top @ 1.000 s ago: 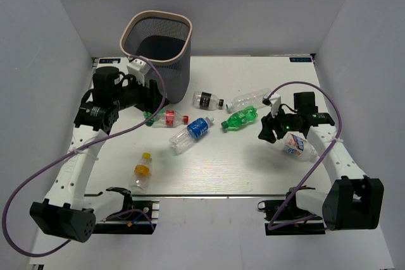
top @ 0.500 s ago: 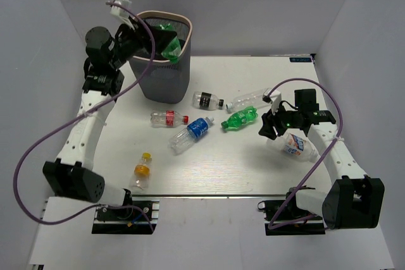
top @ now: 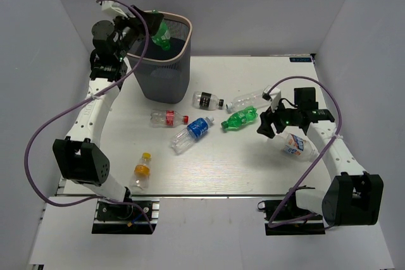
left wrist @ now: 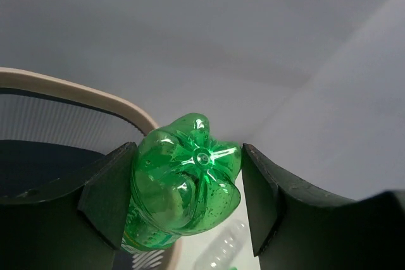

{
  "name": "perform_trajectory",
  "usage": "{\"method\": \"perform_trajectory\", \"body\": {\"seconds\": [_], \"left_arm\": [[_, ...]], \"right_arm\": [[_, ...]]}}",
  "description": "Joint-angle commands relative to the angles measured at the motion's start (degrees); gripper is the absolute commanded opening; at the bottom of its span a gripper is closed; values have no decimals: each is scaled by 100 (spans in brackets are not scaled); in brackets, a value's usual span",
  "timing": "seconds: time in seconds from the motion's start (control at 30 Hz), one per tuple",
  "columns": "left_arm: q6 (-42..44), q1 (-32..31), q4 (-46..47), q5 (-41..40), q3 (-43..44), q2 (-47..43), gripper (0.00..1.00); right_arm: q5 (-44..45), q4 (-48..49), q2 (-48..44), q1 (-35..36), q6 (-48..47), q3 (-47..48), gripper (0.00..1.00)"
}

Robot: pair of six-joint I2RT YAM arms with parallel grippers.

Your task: Put the plastic bottles in the bin

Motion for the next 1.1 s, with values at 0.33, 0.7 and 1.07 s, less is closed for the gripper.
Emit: {"method": "perform_trajectory", "body": {"seconds": [0.33,0.7,1.07], "left_arm": [[678,289,-1634,-664,144,-82,91],[1945,131,-3559,-692,-522,-2050,99],[1075,78,-5844,-636,-2816,-3097,99]], "right_arm": [[-697,-356,808,166,-1401,591,90],[-532,-76,1195,447,-5439,503,90],[22,609,2442,992,-5748,942,90]]}}
